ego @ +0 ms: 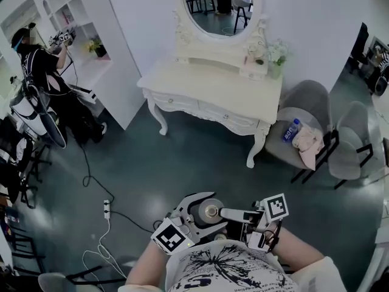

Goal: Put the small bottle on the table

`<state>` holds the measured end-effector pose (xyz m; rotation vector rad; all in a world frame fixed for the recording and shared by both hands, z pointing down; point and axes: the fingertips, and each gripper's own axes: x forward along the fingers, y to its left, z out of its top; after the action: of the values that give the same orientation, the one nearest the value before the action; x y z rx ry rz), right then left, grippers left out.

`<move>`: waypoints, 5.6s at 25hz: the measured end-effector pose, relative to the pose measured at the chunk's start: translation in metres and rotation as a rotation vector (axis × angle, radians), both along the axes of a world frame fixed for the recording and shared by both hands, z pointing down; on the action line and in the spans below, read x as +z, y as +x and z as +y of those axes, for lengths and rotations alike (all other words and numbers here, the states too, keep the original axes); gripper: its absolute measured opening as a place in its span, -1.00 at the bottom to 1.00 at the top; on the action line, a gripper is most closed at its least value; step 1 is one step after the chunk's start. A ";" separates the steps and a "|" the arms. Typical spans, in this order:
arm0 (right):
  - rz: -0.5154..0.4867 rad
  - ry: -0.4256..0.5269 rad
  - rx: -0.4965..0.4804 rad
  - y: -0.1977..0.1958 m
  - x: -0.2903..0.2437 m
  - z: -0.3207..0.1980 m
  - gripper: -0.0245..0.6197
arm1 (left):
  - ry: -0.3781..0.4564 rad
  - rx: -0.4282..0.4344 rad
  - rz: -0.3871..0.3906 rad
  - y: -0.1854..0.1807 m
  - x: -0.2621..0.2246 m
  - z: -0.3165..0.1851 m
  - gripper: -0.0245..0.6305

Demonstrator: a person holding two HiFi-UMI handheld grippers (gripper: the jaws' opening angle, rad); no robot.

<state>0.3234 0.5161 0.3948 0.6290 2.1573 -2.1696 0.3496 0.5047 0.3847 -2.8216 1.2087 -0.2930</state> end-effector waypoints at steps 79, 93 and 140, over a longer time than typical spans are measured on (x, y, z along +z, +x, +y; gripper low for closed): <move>0.131 -0.155 0.470 -0.395 0.084 -0.683 0.22 | -0.227 0.410 0.060 -0.394 0.089 -0.672 0.14; 0.362 -0.162 0.598 -0.405 0.179 -0.722 0.22 | -0.305 0.424 -0.005 -0.418 0.185 -0.710 0.14; 0.644 -0.201 0.697 -0.386 0.239 -0.710 -0.44 | -0.279 0.357 -0.273 -0.422 0.242 -0.702 0.15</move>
<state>-0.0628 -0.1939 0.6338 -0.8211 1.8740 -2.2603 -0.0726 -0.1976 0.6270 -3.0182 0.6392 -0.8438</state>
